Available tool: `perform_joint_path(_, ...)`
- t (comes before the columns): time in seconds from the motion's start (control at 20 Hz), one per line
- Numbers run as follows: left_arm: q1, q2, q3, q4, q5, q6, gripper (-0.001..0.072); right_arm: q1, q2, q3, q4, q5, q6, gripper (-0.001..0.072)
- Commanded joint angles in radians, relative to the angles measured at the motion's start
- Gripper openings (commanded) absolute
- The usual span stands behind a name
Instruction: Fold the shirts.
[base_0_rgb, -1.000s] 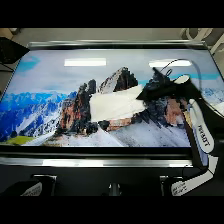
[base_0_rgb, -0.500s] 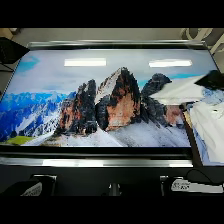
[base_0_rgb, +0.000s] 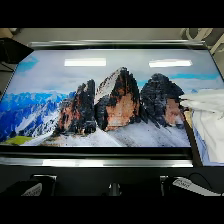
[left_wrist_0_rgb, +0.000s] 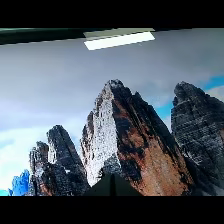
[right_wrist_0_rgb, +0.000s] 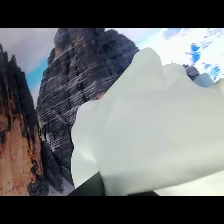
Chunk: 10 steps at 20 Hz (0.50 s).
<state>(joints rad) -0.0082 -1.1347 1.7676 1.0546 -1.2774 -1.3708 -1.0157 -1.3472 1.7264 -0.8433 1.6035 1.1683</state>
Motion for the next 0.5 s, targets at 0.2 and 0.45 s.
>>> perform_joint_path(0.2, -0.038, 0.0, -0.002, 0.001, 0.023, 0.026, 0.0027, -0.128, 0.047, 0.001, -0.113, 0.051, 0.032, 0.0017)
perform_joint_path(0.45, -0.043, 0.0, -0.05, 0.0, 0.026, 0.026, 0.0028, -0.126, 0.051, -0.024, -0.472, 0.24, -0.031, 0.0017)
